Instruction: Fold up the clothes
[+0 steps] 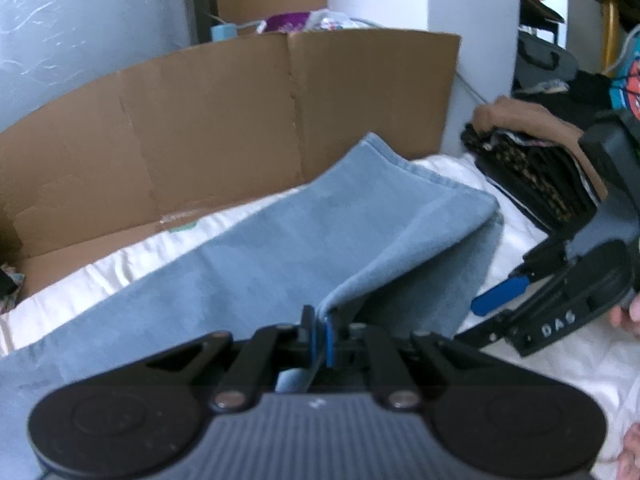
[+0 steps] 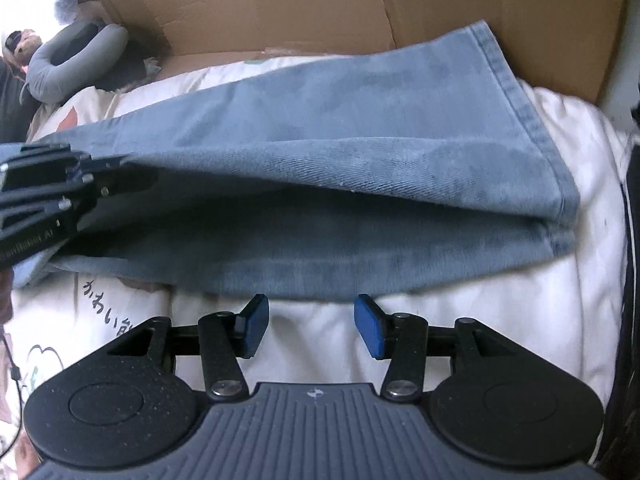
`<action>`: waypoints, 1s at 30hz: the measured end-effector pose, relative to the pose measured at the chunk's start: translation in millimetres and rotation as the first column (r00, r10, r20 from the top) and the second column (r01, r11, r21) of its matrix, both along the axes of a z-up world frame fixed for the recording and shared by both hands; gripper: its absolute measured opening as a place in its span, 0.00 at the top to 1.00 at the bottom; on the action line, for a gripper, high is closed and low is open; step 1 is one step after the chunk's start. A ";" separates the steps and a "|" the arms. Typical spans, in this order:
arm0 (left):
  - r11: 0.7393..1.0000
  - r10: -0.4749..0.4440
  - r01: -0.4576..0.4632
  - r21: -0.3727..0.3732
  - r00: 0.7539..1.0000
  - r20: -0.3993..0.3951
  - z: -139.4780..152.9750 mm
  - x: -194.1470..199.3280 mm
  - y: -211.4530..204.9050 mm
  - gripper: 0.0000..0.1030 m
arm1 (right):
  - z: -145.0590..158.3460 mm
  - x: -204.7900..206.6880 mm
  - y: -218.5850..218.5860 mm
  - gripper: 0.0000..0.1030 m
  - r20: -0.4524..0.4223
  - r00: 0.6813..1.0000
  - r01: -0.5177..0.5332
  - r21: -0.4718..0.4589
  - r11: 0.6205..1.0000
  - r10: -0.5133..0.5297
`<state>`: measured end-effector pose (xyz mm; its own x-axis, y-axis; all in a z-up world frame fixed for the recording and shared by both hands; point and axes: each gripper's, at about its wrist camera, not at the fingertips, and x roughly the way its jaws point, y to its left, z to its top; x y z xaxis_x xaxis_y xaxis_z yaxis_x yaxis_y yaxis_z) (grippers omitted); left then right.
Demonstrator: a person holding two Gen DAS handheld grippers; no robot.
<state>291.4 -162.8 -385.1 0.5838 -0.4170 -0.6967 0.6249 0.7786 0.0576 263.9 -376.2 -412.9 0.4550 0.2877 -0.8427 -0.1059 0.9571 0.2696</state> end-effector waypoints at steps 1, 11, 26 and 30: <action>1.000 -0.010 0.010 0.007 1.000 -0.005 -2.8 -2.5 -1.5 0.95 | -0.2 -2.5 -1.4 0.47 0.001 1.000 0.001 0.001 1.000 -0.001; 0.990 -0.088 0.096 0.099 0.993 -0.085 -32.5 -19.9 -15.6 0.85 | 4.3 -7.8 -6.2 0.47 0.000 1.000 0.029 0.030 0.999 -0.029; 0.985 0.100 -0.086 0.149 0.991 -0.089 -18.1 -58.8 47.0 0.29 | 19.2 -12.7 6.9 0.47 0.029 0.999 0.015 0.079 0.997 -0.017; 0.976 0.176 -0.160 0.150 0.979 -0.099 -13.3 -63.9 73.5 0.20 | 23.2 -11.7 14.5 0.47 0.034 0.999 0.000 0.086 0.996 -0.003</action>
<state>227.5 -89.3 -398.4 0.5526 -0.2131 -0.8057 0.4946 0.8619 0.1113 252.2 -361.7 -389.7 0.4834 0.3579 -0.7989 -0.1151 0.9307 0.3473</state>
